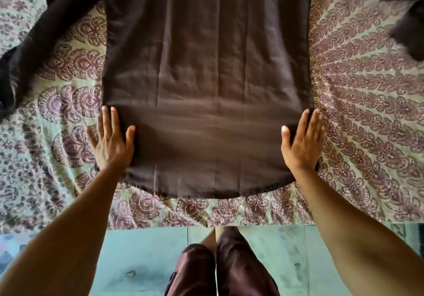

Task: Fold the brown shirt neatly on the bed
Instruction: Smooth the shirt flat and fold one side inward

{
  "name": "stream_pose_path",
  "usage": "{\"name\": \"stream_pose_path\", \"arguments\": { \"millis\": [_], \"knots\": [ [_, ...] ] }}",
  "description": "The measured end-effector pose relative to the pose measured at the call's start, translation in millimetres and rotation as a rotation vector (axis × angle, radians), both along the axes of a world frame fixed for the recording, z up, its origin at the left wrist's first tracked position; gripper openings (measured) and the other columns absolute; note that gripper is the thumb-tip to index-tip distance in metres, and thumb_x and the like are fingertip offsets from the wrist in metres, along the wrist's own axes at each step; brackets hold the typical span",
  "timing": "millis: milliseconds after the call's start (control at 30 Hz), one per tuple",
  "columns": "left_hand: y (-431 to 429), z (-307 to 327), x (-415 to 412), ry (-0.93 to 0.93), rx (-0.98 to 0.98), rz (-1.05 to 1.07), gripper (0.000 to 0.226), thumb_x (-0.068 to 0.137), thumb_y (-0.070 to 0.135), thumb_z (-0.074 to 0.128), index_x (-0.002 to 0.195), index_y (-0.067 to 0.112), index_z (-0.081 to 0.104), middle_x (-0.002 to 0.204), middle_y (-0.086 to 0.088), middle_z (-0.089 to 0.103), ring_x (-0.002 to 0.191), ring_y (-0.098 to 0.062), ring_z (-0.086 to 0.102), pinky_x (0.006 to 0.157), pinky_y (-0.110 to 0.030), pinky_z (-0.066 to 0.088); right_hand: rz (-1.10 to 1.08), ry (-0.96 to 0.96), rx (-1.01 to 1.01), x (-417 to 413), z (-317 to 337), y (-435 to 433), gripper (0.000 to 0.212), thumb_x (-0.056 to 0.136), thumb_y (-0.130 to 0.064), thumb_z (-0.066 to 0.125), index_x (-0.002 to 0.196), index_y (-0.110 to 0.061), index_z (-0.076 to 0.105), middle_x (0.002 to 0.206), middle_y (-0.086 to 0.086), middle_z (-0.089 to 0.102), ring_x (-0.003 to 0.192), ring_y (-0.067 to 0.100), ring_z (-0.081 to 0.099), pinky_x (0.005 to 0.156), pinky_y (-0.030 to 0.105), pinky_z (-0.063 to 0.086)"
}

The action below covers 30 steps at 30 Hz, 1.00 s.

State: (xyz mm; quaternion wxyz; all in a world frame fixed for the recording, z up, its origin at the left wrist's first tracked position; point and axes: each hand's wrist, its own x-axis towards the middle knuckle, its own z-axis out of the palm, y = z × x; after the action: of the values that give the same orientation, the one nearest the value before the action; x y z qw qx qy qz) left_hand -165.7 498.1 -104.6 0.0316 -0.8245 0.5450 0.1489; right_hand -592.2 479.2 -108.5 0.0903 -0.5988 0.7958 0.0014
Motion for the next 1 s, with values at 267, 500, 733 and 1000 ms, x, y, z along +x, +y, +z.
{"name": "stream_pose_path", "arguments": {
  "millis": [267,500,733,1000],
  "knots": [
    [-37.7,16.6,-89.2,0.088,-0.066,-0.297,0.067,0.091,0.053,0.019,0.148,0.020,0.019,0.157,-0.007,0.012,0.145,-0.023,0.010,0.115,-0.044,0.001,0.168,-0.056,-0.047,37.9,9.0,-32.2,0.069,0.093,-0.046,0.021,0.146,-0.003,0.018,0.153,0.018,0.016,0.142,0.030,0.016,0.115,0.043,0.012],
    [-70.0,1.7,-41.9,0.022,-0.047,0.085,0.055,0.097,0.043,0.031,0.148,0.026,0.021,0.157,-0.006,0.013,0.144,-0.025,0.011,0.115,-0.050,0.007,-0.039,-0.127,-0.130,6.6,1.2,-66.2,0.062,0.094,-0.042,0.021,0.140,-0.003,0.035,0.148,0.016,0.033,0.137,0.032,0.030,0.110,0.047,0.024],
    [-143.5,26.4,-112.2,0.114,-0.090,-0.046,0.060,0.092,0.047,0.026,0.145,0.020,0.031,0.157,-0.008,0.015,0.144,-0.025,0.012,0.114,-0.049,0.004,-0.116,-0.201,-0.265,-7.5,12.8,-142.2,0.047,0.095,-0.030,0.034,0.127,0.002,0.050,0.127,0.022,0.055,0.112,0.039,0.054,0.092,0.048,0.045],
    [-255.0,6.6,-236.7,0.152,-0.061,-0.544,0.062,0.090,0.054,0.017,0.147,0.030,0.022,0.157,-0.003,0.016,0.144,-0.023,0.015,0.114,-0.047,0.006,0.331,-0.225,-0.141,2.5,-4.4,-247.6,0.060,0.094,-0.039,0.024,0.142,-0.003,0.032,0.149,0.015,0.031,0.138,0.028,0.029,0.112,0.042,0.023]
  ]
}}
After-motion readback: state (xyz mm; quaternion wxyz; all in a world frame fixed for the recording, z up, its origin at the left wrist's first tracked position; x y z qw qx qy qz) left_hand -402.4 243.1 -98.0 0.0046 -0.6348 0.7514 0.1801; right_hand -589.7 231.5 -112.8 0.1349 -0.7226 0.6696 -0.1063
